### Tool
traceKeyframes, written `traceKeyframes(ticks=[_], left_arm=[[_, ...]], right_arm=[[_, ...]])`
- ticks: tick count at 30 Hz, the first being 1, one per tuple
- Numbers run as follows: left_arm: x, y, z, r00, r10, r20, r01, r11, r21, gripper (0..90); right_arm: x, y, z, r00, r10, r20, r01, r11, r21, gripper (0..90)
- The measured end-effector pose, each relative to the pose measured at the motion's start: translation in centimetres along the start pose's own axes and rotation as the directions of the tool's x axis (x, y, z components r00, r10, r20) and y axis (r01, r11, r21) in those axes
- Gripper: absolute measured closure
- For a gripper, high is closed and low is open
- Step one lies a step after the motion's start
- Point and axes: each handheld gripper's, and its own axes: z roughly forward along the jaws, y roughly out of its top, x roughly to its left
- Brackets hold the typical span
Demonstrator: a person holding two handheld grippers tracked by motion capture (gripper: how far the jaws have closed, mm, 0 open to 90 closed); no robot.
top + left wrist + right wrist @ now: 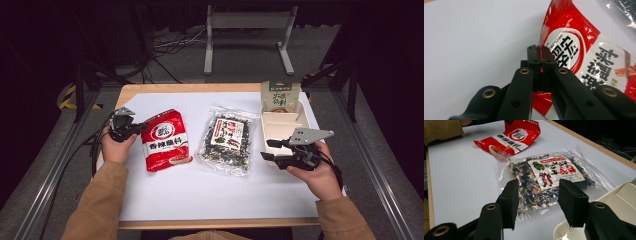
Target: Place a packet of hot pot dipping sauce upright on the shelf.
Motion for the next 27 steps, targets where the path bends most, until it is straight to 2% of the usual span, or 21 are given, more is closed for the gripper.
traceKeyframes(ticks=[8,11,12,16,19,20,23,24,25,27], left_arm=[[-0.8,0.8,-2.9,0.9997,0.023,0.004,-0.023,0.9991,-0.036,89.4],[-1.1,1.0,-3.7,0.9996,0.026,0.008,-0.025,0.9984,-0.05,89.4],[-1.6,1.3,-4.6,0.9993,0.038,0.007,-0.037,0.9975,-0.06,89.4],[-2.2,1.5,-6.3,0.9989,0.04,0.025,-0.038,0.9948,-0.094,89.3],[-2.8,1.8,-7.8,0.9976,0.056,0.04,-0.052,0.9932,-0.105,89.3],[-3.3,2.1,-8.7,0.9961,0.072,0.051,-0.067,0.9919,-0.108,89.4],[-4.0,2.3,-9.6,0.9947,0.086,0.056,-0.079,0.9906,-0.112,89.4],[-4.8,2.4,-10.6,0.9921,0.105,0.068,-0.097,0.9886,-0.116,89.4],[-4.8,2.4,-10.6,0.9921,0.105,0.068,-0.097,0.9886,-0.116,89.4],[-5.6,2.5,-11.5,0.9886,0.131,0.075,-0.121,0.9849,-0.124,89.4]], right_arm=[[0.2,0.3,0.0,0.9993,-0.037,0.003,0.037,0.999,-0.007,44.7],[0.3,0.4,0.0,0.9993,-0.038,0.005,0.038,0.999,-0.01,44.1],[0.3,0.4,0.0,0.9993,-0.037,0.004,0.037,0.999,-0.012,43.9],[0.3,0.5,-0.1,0.9994,-0.033,-0.006,0.033,0.999,-0.02,43.1],[0.3,0.5,0.0,0.9994,-0.032,-0.011,0.032,0.999,-0.021,42.9],[0.4,0.5,0.0,0.9994,-0.032,-0.011,0.032,0.999,-0.019,42.9],[0.4,0.6,0.2,0.9992,-0.036,-0.016,0.036,0.999,-0.015,41.9],[0.4,0.6,0.2,0.9992,-0.038,-0.017,0.037,0.999,-0.015,41.6],[0.4,0.6,0.2,0.9992,-0.038,-0.017,0.037,0.999,-0.015,41.6],[0.5,0.5,0.3,0.9991,-0.038,-0.02,0.038,0.999,-0.014,41.3]])
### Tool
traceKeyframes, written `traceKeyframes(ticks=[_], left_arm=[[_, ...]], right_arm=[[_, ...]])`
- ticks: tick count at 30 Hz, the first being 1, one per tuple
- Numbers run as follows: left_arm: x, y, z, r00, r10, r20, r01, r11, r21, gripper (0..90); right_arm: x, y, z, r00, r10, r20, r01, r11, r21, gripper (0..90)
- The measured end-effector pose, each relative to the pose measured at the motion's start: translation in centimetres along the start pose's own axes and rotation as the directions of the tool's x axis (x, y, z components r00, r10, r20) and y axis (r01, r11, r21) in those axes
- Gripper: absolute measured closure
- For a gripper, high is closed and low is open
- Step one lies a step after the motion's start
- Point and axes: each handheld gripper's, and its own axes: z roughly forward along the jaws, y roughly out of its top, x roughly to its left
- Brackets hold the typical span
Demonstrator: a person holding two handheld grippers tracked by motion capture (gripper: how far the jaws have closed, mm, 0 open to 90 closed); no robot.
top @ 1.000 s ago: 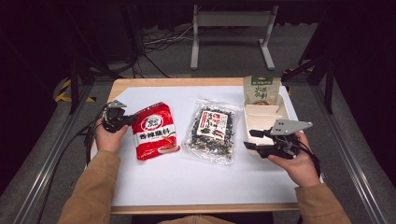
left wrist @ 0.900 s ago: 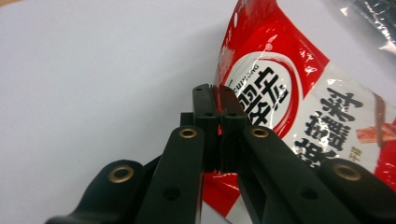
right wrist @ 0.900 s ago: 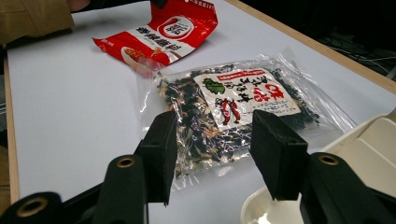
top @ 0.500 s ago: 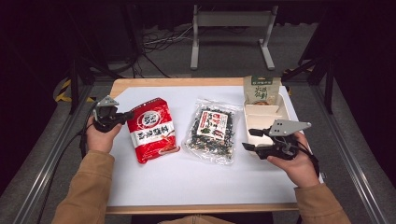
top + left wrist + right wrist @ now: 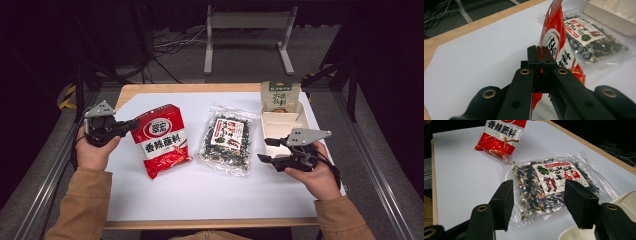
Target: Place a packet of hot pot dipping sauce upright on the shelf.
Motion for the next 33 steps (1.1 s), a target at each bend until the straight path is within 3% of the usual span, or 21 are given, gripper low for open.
traceKeyframes(ticks=[10,16,25,33], left_arm=[[-3.4,0.9,-2.4,0.9953,0.065,0.071,-0.065,0.9978,0.008,89.4],[-5.0,1.2,-3.5,0.9901,0.112,0.085,-0.114,0.9932,0.021,89.5],[-6.0,1.4,-4.7,0.9844,0.139,0.108,-0.141,0.9899,0.012,89.5],[-7.2,2.1,-5.5,0.9742,0.169,0.15,-0.167,0.9857,-0.021,89.5]], right_arm=[[0.1,0.2,0.1,0.9998,0.0,-0.02,0.0,1.0,-0.008,40.5],[0.3,0.4,0.3,0.9991,-0.001,-0.043,0.001,1.0,-0.017,40.1],[0.7,0.9,0.8,0.9971,-0.017,-0.074,0.015,1.0,-0.024,40.1],[1.8,1.6,2.0,0.9924,-0.037,-0.117,0.036,0.999,-0.016,41.4]])
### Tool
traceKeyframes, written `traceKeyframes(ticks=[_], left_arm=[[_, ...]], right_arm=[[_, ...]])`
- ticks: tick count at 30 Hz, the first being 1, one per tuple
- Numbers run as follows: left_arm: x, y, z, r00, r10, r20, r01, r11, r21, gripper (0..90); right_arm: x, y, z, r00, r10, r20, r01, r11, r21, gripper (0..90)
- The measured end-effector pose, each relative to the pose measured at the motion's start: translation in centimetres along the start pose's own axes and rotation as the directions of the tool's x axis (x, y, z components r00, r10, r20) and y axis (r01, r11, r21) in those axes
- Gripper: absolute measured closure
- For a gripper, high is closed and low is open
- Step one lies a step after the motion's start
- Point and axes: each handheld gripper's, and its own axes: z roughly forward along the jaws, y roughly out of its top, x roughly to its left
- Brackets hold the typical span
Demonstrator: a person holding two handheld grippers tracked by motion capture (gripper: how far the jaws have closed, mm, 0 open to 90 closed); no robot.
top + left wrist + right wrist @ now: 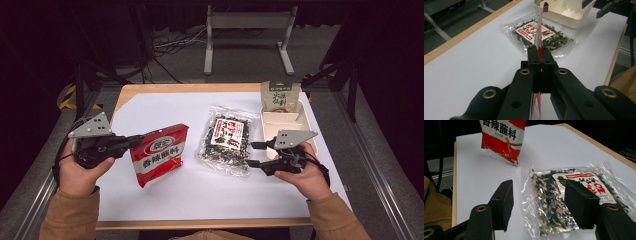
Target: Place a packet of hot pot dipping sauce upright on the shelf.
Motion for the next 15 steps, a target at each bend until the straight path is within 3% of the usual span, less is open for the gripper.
traceKeyframes(ticks=[8,15], left_arm=[[-1.5,1.0,-0.1,0.997,0.038,0.067,-0.035,0.9984,-0.045,89.6],[-2.6,1.8,0.6,0.983,0.07,0.17,-0.055,0.9944,-0.09,89.6]], right_arm=[[1.0,0.8,1.5,0.999,-0.02,-0.039,0.02,1.0,0.007,42.0],[2.4,1.4,3.1,0.9947,-0.036,-0.096,0.038,0.999,0.021,45.7]])
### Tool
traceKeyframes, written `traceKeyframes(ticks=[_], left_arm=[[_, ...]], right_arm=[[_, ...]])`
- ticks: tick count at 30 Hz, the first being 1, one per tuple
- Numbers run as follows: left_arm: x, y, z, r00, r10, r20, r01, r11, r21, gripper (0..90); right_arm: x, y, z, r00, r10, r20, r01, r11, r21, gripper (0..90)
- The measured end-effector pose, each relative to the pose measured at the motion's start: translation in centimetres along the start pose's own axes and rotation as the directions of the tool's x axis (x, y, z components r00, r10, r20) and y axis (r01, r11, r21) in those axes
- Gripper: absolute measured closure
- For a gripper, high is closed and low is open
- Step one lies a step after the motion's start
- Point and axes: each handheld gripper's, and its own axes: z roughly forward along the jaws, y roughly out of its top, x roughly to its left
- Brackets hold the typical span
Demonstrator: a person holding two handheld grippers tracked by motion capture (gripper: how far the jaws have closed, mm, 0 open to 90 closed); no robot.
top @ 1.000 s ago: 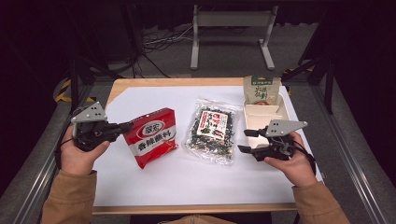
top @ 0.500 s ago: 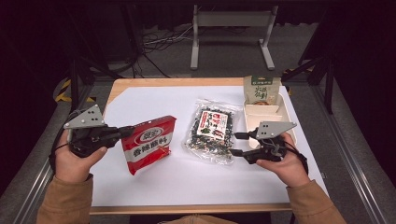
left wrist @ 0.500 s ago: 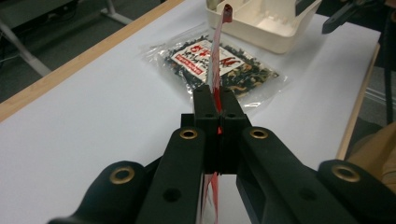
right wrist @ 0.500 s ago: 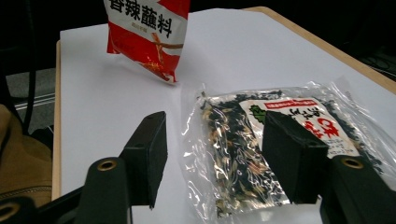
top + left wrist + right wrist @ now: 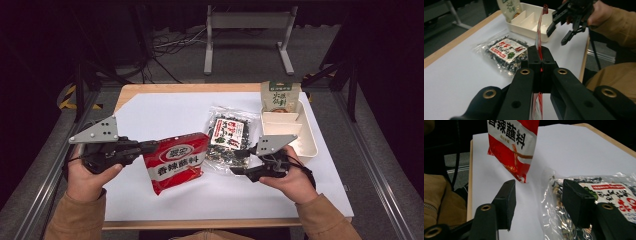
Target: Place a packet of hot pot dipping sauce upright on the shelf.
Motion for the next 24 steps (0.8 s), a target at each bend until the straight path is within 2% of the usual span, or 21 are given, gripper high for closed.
traceKeyframes(ticks=[6,15,18,21,24], left_arm=[[-1.1,0.9,1.6,0.9981,0.036,0.049,-0.036,0.9993,-0.001,89.6],[-2.6,1.6,3.3,0.9925,0.081,0.092,-0.081,0.9967,-0.001,89.6],[-2.8,1.7,3.7,0.991,0.091,0.098,-0.091,0.9958,-0.005,89.6],[-2.8,1.6,4.1,0.991,0.086,0.103,-0.086,0.9963,-0.004,89.6],[-2.6,1.4,4.4,0.9913,0.08,0.105,-0.081,0.9967,0.003,89.6]], right_arm=[[0.6,0.3,1.2,0.9997,-0.009,-0.021,0.009,1.0,0.004,45.7],[1.1,0.8,2.3,0.9983,-0.023,-0.054,0.022,1.0,-0.016,46.9],[1.1,0.9,2.6,0.9957,-0.022,-0.09,0.02,1.0,-0.022,52.4],[1.1,0.9,2.9,0.9919,-0.047,-0.118,0.045,0.999,-0.021,59.7],[1.1,1.0,3.0,0.9857,-0.072,-0.152,0.07,0.997,-0.019,71.3]])
